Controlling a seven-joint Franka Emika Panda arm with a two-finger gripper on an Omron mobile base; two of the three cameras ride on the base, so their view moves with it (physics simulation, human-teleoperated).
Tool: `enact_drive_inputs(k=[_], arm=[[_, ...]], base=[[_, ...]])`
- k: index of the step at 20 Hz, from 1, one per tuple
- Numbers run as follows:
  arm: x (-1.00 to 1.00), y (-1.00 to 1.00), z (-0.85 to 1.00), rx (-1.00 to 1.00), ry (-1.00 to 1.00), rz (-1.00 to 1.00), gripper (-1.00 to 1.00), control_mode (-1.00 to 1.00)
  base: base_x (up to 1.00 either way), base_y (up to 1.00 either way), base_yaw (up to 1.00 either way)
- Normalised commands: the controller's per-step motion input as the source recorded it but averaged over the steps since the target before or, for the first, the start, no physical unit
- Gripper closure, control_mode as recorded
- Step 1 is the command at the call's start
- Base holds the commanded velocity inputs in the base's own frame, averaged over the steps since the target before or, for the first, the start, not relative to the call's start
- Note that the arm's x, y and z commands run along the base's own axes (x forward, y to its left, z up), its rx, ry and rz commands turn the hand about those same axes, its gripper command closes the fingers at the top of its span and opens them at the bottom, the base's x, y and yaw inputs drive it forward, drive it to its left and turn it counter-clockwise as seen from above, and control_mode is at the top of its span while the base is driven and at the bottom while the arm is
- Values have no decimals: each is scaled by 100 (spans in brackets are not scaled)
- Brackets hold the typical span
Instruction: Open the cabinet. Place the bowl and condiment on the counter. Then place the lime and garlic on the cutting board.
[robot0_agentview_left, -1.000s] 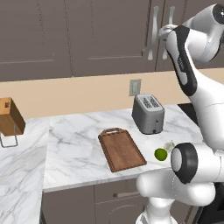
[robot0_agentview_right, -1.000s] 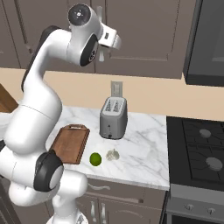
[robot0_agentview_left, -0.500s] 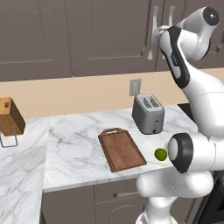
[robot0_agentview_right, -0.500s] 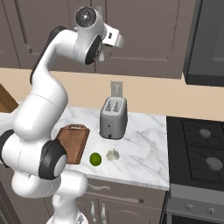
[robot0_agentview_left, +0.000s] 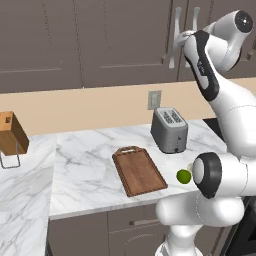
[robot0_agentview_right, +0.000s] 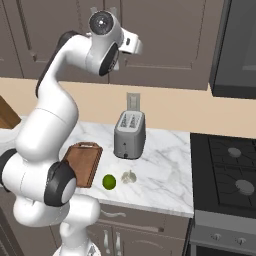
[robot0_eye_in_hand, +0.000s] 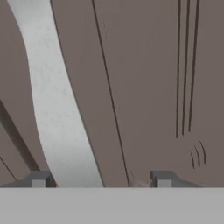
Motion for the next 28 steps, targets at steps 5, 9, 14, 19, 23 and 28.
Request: enact_drive_inputs(k=[5,9,14,19,23,28], arm=[[28,-41,-25,0,-4,-1,100,-100],[-7,-74,0,5,0,-3,100,-100],[-73,-94,0,8,0,-10,100,-100],[-100,-100,0,10,0,-17,100,-100],[-100,-100,0,8,0,-17,100,-100],[-100,-100,0,6,0,-15,100,-100]], base=[[0,0,0],[0,0,0],[0,0,0],[0,0,0],[0,0,0],[0,0,0]])
